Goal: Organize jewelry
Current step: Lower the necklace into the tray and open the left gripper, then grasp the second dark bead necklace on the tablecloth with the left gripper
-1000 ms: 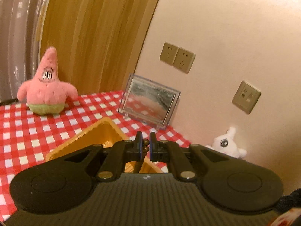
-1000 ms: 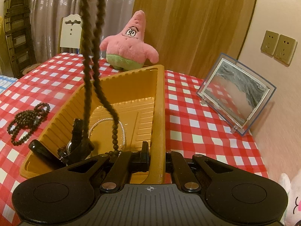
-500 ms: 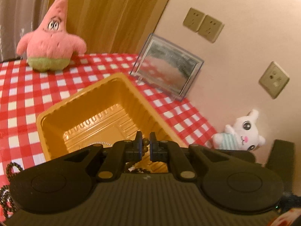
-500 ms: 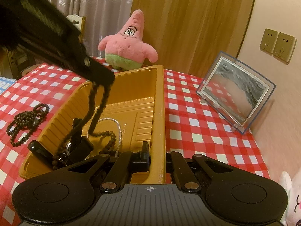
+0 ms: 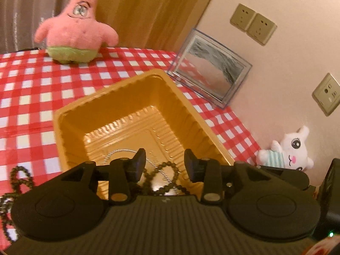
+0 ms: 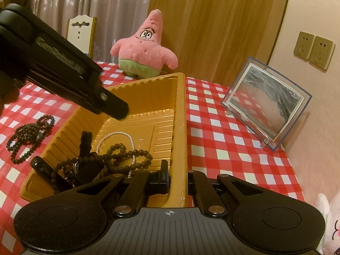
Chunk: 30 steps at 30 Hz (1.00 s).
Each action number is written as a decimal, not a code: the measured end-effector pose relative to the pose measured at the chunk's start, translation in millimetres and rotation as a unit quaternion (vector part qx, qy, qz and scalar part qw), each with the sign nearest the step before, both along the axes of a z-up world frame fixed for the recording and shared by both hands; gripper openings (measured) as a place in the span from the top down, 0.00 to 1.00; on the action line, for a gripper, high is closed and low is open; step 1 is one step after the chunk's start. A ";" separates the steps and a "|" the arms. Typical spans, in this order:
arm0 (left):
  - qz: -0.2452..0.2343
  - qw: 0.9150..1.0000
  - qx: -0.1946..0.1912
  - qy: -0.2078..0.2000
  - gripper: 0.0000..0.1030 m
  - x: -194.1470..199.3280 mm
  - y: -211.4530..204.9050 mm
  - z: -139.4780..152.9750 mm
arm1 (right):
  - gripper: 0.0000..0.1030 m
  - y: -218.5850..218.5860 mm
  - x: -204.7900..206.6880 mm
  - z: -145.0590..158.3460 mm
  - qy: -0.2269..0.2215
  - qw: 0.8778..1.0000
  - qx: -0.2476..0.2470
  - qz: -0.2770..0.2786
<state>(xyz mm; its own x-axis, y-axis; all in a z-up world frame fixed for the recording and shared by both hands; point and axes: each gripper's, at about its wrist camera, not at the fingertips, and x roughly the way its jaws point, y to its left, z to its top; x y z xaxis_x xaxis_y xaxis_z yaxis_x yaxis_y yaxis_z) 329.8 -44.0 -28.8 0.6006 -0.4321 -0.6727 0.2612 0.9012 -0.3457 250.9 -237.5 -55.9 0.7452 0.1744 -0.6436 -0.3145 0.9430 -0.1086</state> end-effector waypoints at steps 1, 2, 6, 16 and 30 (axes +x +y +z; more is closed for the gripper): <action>0.007 1.000 0.003 -0.005 0.63 -2.6 5.2 2.9 | 0.97 0.1 0.0 0.0 0.000 1.000 0.000 0.000; 0.013 1.000 0.005 -0.009 0.62 -5.2 9.8 5.8 | 0.97 0.1 0.0 0.0 0.000 1.000 0.000 0.000; 0.050 0.998 0.019 -0.028 0.58 -19.5 36.7 17.4 | 0.97 -0.1 -0.1 -0.4 0.000 1.000 -0.001 0.001; 0.176 0.982 0.066 -0.029 0.55 -68.7 122.3 25.4 | 0.97 0.7 -0.5 0.7 -0.004 1.000 -0.004 0.005; 0.262 0.959 0.099 0.048 0.55 -127.9 172.8 -26.0 | 0.97 0.2 -1.1 1.8 -0.001 1.000 -0.007 0.003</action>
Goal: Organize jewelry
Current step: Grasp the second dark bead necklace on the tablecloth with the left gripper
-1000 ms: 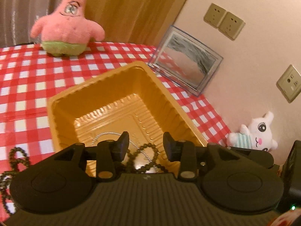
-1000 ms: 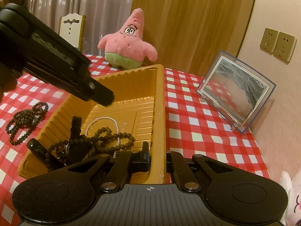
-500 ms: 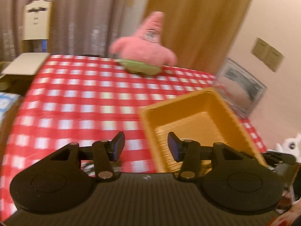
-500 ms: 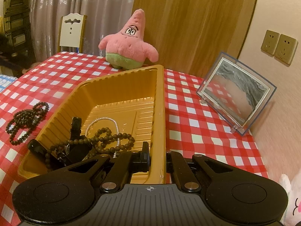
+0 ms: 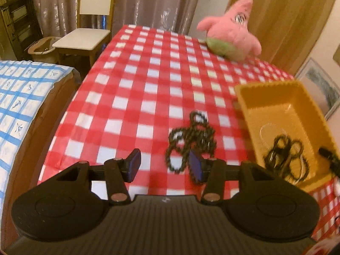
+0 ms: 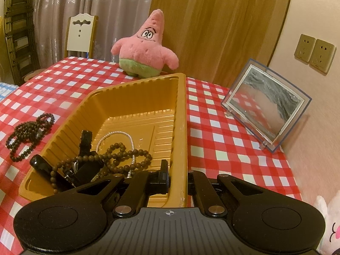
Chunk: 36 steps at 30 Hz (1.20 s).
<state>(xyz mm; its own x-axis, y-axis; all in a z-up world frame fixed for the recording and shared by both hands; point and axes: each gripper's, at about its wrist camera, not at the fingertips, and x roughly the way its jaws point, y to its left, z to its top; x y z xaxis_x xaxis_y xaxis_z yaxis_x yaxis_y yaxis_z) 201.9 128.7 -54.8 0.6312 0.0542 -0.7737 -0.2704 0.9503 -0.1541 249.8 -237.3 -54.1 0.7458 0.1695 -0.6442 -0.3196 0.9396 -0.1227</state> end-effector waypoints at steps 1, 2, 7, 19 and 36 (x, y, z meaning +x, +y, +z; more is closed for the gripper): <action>-0.008 1.000 0.009 0.004 0.55 -0.1 -4.3 -3.2 | 0.97 -0.2 0.0 -0.1 0.000 1.000 0.000 0.000; -0.016 1.000 0.019 0.006 0.55 -0.5 -9.2 -5.8 | 0.97 -0.6 0.0 -0.2 0.001 1.000 0.000 0.000; -0.059 0.998 0.036 0.004 0.56 5.7 -31.1 -15.2 | 0.97 -1.0 0.1 -0.3 0.000 1.000 -0.001 0.000; -0.048 0.999 0.025 0.009 0.55 60.8 -62.1 -37.7 | 0.97 -1.8 -0.4 -0.7 0.002 1.000 -0.001 -0.001; -0.027 0.999 0.029 0.027 0.92 88.6 -56.3 -50.8 | 0.97 -2.5 -1.2 -3.4 0.005 1.000 -0.003 -0.003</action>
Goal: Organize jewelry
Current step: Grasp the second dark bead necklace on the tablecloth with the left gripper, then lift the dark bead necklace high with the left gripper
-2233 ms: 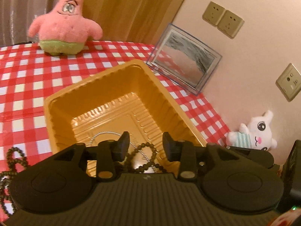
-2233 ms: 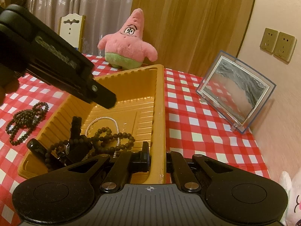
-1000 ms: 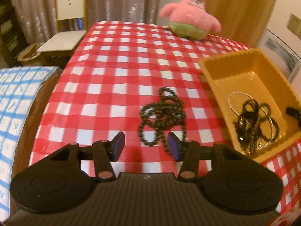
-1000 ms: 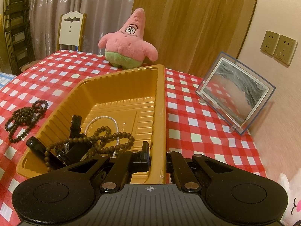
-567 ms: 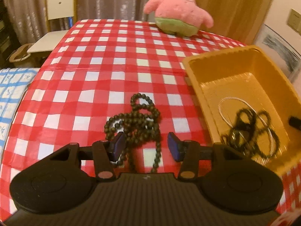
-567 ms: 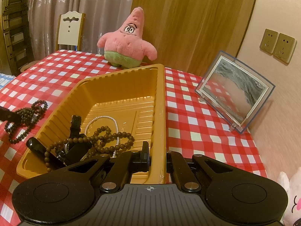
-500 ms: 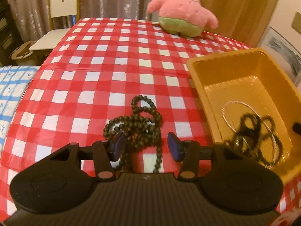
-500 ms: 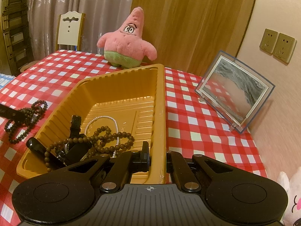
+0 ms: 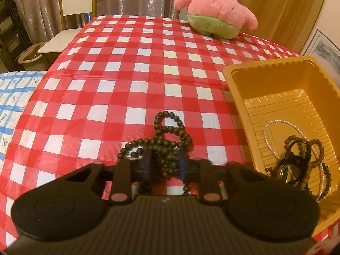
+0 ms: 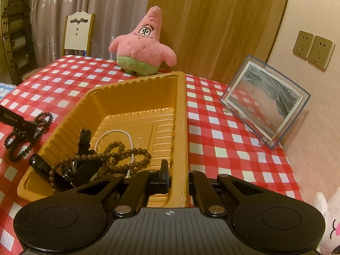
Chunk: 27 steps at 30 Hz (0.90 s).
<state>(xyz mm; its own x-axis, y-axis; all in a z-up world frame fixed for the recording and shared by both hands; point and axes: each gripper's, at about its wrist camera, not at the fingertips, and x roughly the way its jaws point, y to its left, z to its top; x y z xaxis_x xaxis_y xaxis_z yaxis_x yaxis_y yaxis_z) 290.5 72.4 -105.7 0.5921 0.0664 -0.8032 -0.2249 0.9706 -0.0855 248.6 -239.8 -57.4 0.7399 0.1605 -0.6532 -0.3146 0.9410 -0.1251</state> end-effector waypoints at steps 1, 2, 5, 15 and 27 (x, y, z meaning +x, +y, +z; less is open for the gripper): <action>-0.002 1.000 -0.003 0.001 0.94 -0.4 1.3 -0.1 | 0.97 0.1 0.2 0.2 0.000 1.000 0.001 0.000; -0.002 1.000 -0.003 0.001 0.94 -1.3 2.1 0.0 | 0.97 0.3 0.1 0.2 0.000 1.000 0.001 0.000; -0.014 1.000 0.009 -0.009 0.94 -7.5 1.7 4.9 | 0.97 0.4 -0.4 -0.3 0.001 1.000 0.000 0.000; -0.051 0.994 0.005 -0.102 0.94 -43.3 27.1 97.6 | 0.97 1.5 -1.6 -0.6 -0.001 1.000 -0.001 0.003; -0.098 0.963 0.054 -0.245 0.94 -77.9 33.7 248.5 | 0.97 2.9 -0.3 1.6 -0.003 1.000 0.000 0.005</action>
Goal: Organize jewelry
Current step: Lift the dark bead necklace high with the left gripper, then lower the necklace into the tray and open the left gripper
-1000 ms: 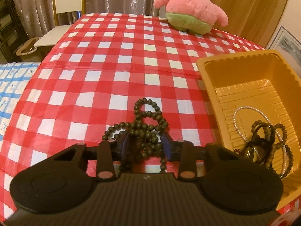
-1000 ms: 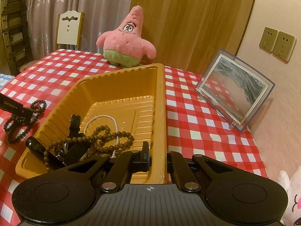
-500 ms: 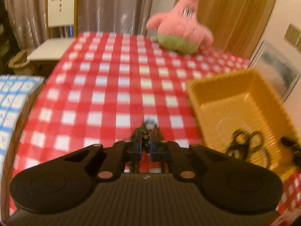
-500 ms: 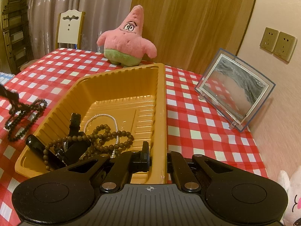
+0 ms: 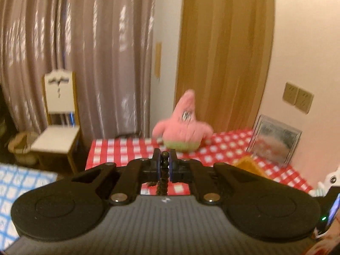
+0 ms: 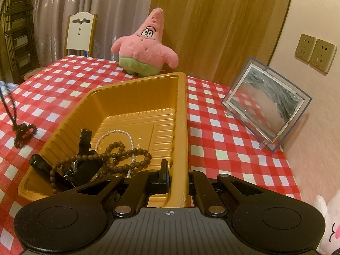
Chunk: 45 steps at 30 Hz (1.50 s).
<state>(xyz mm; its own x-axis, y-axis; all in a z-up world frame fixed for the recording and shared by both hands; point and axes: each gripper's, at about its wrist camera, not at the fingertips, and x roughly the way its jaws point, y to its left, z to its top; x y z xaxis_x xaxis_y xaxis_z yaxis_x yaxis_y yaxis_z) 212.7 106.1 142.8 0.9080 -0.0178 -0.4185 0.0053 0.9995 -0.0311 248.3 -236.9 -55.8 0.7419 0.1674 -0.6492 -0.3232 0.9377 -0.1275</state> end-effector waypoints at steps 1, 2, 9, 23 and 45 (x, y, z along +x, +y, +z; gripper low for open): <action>-0.005 1.000 0.005 -0.009 0.94 -1.7 -2.0 9.9 | 0.97 0.1 0.3 0.6 -0.001 1.000 0.000 0.001; -0.007 1.000 0.010 -0.016 0.94 -3.1 -3.7 17.8 | 0.97 0.1 0.8 1.1 -0.002 1.000 0.001 0.001; -0.025 0.997 0.020 -0.066 0.94 -15.4 -18.1 70.2 | 0.97 -0.2 1.4 2.2 -0.004 1.000 0.002 0.004; -0.120 0.981 -0.030 -0.151 0.94 -13.6 -67.5 140.4 | 0.97 -0.4 2.8 1.9 -0.007 1.000 0.007 0.008; -0.177 0.972 -0.151 0.042 0.94 67.4 -146.0 9.5 | 0.97 0.1 2.2 3.4 -0.010 1.000 0.010 0.013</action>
